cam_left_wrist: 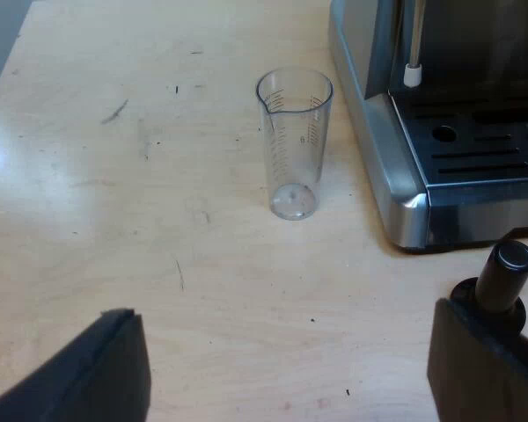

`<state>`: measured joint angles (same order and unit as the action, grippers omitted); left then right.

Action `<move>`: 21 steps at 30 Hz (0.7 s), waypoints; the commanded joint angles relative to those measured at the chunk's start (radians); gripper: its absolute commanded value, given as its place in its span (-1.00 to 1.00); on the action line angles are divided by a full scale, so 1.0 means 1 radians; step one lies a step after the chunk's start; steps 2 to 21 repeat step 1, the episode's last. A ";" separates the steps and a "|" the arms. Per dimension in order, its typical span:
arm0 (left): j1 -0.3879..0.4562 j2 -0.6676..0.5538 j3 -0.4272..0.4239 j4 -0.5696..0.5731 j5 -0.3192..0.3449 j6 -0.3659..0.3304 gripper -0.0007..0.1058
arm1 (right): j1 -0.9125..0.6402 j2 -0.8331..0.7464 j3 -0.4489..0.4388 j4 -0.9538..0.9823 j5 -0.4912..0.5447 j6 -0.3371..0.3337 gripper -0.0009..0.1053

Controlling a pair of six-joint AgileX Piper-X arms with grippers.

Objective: Pour the beans into the coffee machine

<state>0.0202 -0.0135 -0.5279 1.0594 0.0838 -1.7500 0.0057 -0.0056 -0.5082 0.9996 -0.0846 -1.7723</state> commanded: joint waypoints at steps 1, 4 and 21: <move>-0.006 -0.040 -0.001 -0.013 0.002 0.003 0.28 | -0.001 -0.046 -0.003 0.001 -0.003 -0.010 0.48; -0.006 -0.040 -0.001 -0.013 0.002 0.003 0.28 | -0.001 -0.046 -0.003 0.001 -0.003 -0.010 0.48; -0.006 -0.040 -0.001 -0.013 0.002 0.003 0.28 | -0.001 -0.046 -0.003 0.001 -0.003 -0.010 0.48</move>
